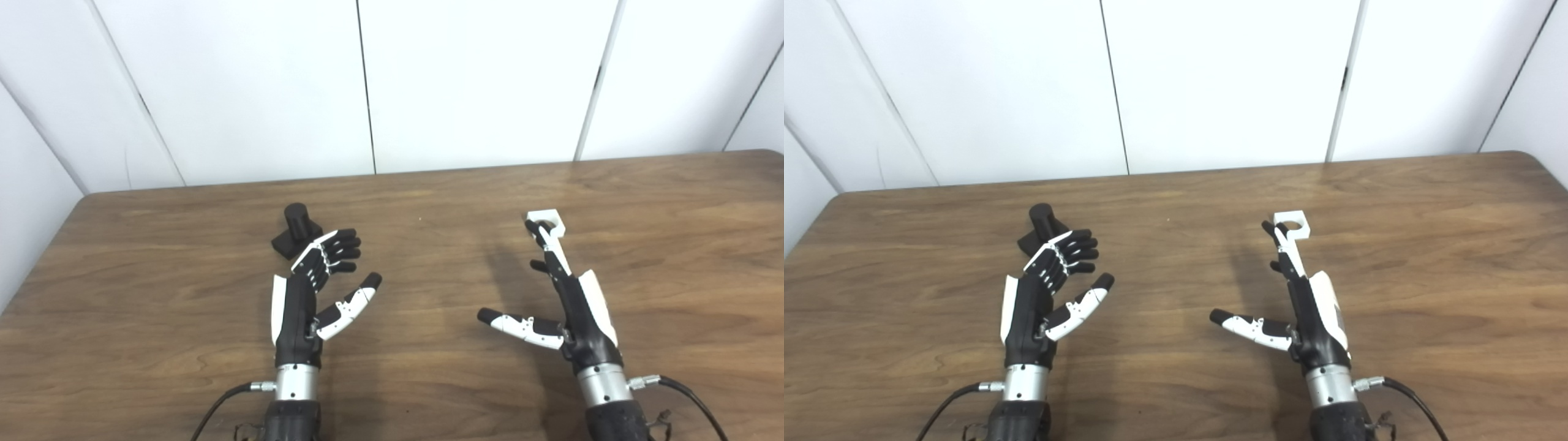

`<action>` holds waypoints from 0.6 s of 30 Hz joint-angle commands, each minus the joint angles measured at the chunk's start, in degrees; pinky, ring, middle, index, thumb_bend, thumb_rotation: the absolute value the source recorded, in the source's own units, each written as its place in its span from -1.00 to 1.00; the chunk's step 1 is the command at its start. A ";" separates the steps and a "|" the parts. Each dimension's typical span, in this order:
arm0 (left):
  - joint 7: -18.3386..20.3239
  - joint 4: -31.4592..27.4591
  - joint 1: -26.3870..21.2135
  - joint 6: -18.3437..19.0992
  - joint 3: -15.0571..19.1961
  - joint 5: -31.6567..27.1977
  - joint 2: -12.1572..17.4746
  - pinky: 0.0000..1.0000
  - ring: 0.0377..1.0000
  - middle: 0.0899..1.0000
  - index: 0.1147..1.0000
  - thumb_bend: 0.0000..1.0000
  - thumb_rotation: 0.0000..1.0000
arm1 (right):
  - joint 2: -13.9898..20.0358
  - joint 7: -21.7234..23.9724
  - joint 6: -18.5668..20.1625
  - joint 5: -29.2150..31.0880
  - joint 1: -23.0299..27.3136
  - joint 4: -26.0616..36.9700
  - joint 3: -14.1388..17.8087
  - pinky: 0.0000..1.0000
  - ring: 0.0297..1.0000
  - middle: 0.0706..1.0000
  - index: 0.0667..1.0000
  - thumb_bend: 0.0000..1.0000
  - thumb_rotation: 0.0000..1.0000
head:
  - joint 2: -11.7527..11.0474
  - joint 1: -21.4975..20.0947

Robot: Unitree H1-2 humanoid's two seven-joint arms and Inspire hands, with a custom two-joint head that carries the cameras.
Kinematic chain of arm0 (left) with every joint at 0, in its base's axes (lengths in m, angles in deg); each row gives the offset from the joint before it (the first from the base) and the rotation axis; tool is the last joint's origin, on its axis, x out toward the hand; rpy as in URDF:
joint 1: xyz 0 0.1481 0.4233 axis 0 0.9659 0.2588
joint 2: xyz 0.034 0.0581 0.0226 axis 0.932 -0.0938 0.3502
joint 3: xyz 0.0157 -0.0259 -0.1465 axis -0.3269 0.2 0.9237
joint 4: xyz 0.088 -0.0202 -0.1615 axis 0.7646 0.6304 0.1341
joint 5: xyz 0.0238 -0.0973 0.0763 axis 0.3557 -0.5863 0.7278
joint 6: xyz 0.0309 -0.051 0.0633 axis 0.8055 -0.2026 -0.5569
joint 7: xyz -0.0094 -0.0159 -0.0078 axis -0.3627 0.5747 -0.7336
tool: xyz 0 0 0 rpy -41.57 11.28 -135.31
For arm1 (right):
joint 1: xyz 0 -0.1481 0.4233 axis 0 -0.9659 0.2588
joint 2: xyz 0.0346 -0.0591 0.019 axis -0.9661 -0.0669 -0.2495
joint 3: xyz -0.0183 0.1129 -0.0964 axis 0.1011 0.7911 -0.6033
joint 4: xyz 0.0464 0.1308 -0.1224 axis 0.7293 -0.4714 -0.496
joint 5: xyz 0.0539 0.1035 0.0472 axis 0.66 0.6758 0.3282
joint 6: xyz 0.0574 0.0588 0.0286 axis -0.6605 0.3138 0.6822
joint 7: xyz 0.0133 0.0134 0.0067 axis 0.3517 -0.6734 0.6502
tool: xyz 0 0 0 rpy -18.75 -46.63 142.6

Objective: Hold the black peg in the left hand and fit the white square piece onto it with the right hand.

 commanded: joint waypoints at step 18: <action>-4.12 5.49 -0.71 -4.30 -1.88 4.75 -2.78 0.19 0.32 0.35 0.30 0.16 -0.80 | 2.17 2.13 2.33 4.43 0.55 4.71 2.67 0.77 0.92 1.00 0.92 0.57 -0.81 | -3.10 11.86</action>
